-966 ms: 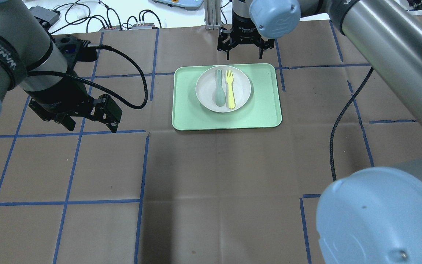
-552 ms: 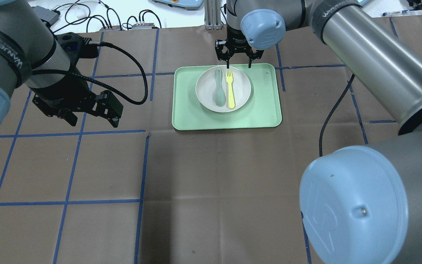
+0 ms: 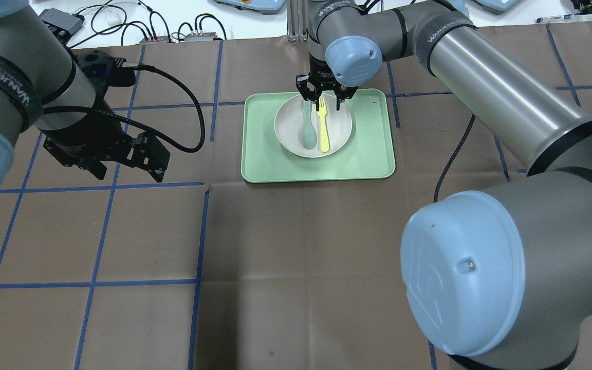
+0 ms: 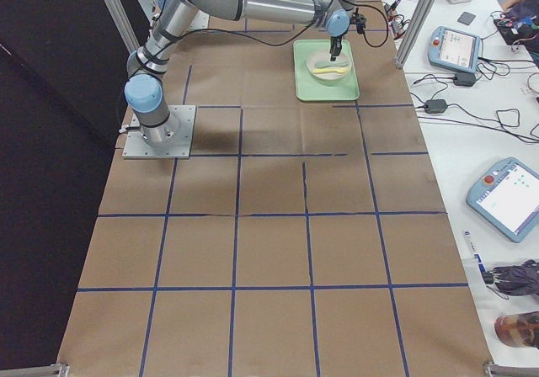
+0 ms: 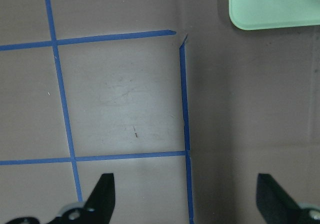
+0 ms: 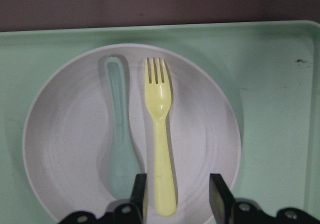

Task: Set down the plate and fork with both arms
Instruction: 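Move the right gripper over the plate above the yellow fork, then lower the right gripper and close it on the yellow fork handle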

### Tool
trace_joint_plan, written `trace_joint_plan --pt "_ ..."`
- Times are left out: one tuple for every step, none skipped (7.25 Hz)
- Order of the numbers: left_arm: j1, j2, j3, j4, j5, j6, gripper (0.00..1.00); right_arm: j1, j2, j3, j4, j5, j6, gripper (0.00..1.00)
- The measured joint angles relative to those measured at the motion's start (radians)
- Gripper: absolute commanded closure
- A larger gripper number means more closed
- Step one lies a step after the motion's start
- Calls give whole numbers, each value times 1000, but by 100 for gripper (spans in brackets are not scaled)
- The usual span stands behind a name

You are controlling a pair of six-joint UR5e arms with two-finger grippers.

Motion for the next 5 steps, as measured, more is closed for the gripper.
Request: trace_joint_plan --pt "-1 2 -6 1 -1 3 0 0 14 0 -14 -1 0 50" --pt "-1 3 -9 2 -2 4 0 1 27 0 -22 -1 1 50" --pt "-1 3 -10 2 -2 4 0 1 38 0 -26 -2 1 50" --pt "-1 3 -9 3 -2 4 0 0 47 0 -27 -2 1 50" --pt "0 2 -6 5 -2 5 0 0 54 2 -27 -3 1 51"
